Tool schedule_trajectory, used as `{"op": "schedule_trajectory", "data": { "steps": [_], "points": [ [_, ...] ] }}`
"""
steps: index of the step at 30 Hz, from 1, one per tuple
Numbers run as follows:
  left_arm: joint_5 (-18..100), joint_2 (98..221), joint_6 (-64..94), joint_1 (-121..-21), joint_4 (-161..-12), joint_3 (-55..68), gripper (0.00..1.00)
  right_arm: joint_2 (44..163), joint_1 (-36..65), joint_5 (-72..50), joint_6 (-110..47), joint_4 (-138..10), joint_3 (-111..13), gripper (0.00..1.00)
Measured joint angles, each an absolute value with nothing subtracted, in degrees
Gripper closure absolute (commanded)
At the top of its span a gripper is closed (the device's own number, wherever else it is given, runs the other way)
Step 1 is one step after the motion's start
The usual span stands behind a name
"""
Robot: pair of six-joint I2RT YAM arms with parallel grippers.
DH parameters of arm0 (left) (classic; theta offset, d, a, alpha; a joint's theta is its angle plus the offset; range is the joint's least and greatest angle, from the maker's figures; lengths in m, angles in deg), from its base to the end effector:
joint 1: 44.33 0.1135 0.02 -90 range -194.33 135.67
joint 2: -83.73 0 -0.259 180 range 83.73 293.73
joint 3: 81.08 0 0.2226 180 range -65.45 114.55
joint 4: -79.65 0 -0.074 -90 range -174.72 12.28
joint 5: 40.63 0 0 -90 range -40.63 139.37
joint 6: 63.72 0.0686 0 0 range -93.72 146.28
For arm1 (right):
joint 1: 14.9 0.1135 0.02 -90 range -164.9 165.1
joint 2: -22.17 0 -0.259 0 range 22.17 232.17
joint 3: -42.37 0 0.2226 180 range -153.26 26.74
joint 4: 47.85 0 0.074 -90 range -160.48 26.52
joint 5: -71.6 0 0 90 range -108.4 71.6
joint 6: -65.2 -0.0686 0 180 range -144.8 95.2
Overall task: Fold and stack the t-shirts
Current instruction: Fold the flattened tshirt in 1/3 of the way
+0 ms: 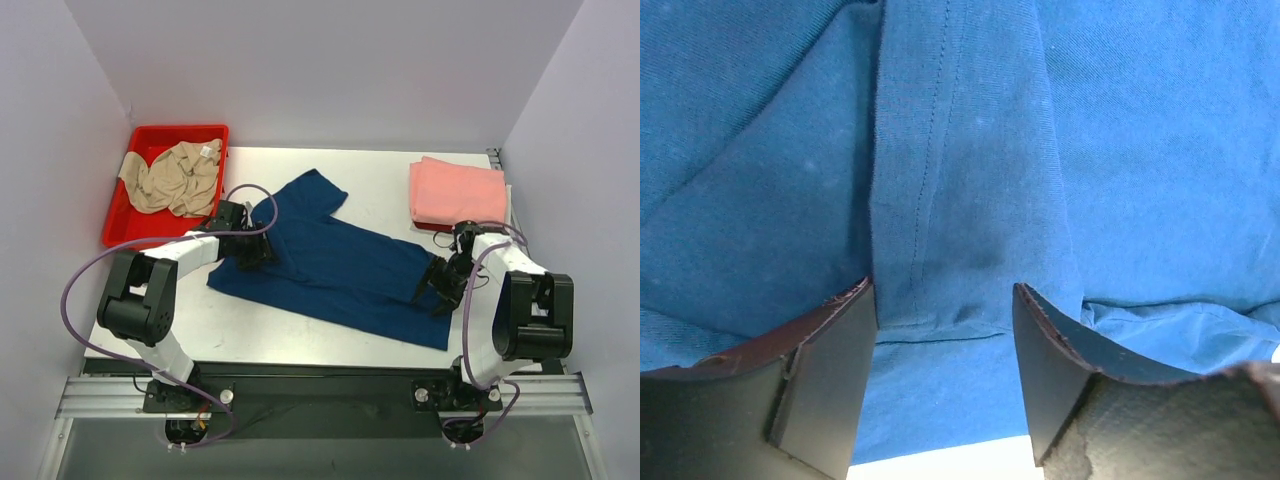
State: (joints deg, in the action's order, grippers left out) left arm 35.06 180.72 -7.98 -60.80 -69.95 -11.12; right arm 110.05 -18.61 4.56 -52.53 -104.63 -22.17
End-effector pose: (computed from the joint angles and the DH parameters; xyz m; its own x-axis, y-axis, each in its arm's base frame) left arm 0.3073 -0.1085 0.1510 -0.8944 -0.3044 -0.3277 -0.1224 0.8713 -0.4752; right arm 0.2396 0.0113 0.1490 -0.8736 0.4860 0.0269 0.4511 0.7875 0.4200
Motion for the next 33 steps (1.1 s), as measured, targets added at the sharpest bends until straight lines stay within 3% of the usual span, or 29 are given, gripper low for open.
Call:
{"op": "schedule_trajectory", "data": {
  "steps": [6, 11, 13, 14, 18, 33],
  "points": [
    [34.14, 181.05, -8.12, -61.81, -69.89, -10.44, 0.44, 112.93, -18.61, 3.53, -51.65, -104.50, -25.14, 0.48],
    [33.42, 181.12, -8.22, -62.40, -69.87, -9.90, 0.59, 114.64, -18.61, 3.27, -51.59, -104.30, -25.58, 0.48],
    [33.14, 181.12, -8.40, -62.40, -69.84, -9.90, 0.67, 114.66, -18.61, 3.07, -51.59, -104.37, -25.64, 0.48],
    [32.99, 181.14, -8.53, -62.40, -69.76, -9.81, 0.79, 114.66, -18.61, 3.01, -51.59, -104.45, -25.86, 0.48],
    [32.40, 181.49, -9.01, -62.40, -69.43, -8.43, 1.00, 114.66, -18.61, 2.96, -51.59, -104.35, -26.60, 0.48],
    [28.66, 189.01, -10.54, -63.82, -69.47, 2.50, 1.00, 114.66, -18.61, 2.98, -51.65, -104.30, -26.84, 0.48]
  ]
}}
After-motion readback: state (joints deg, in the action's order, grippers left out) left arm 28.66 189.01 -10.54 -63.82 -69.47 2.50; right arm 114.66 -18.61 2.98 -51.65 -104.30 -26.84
